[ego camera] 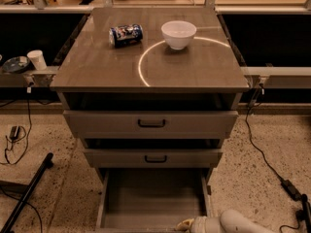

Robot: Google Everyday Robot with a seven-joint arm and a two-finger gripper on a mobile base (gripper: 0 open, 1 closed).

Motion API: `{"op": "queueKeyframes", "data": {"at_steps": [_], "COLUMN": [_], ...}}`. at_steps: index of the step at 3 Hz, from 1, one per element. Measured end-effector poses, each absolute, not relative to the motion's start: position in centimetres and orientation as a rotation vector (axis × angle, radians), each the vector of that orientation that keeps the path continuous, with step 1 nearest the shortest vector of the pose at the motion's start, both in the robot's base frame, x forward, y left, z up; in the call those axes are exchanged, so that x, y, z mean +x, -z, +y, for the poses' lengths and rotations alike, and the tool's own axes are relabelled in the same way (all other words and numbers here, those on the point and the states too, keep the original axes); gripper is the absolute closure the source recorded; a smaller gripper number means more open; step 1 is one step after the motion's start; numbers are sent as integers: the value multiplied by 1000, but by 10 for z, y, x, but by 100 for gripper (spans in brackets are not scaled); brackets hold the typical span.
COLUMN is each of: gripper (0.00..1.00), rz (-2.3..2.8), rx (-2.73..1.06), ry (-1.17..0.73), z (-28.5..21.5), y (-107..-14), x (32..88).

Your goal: Close bottom drawer

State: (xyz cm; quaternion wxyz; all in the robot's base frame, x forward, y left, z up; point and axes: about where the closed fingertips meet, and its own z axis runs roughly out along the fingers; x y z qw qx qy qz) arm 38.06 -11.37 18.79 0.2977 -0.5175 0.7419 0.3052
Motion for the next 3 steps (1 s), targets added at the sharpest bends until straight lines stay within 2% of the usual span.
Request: {"op": "queueKeyframes", "data": {"at_steps": [3], "gripper": [100], "rz": [1961], "rx": [-1384], "ry": [-802], "z": [-114], "y": [-188], "x": [396]}}
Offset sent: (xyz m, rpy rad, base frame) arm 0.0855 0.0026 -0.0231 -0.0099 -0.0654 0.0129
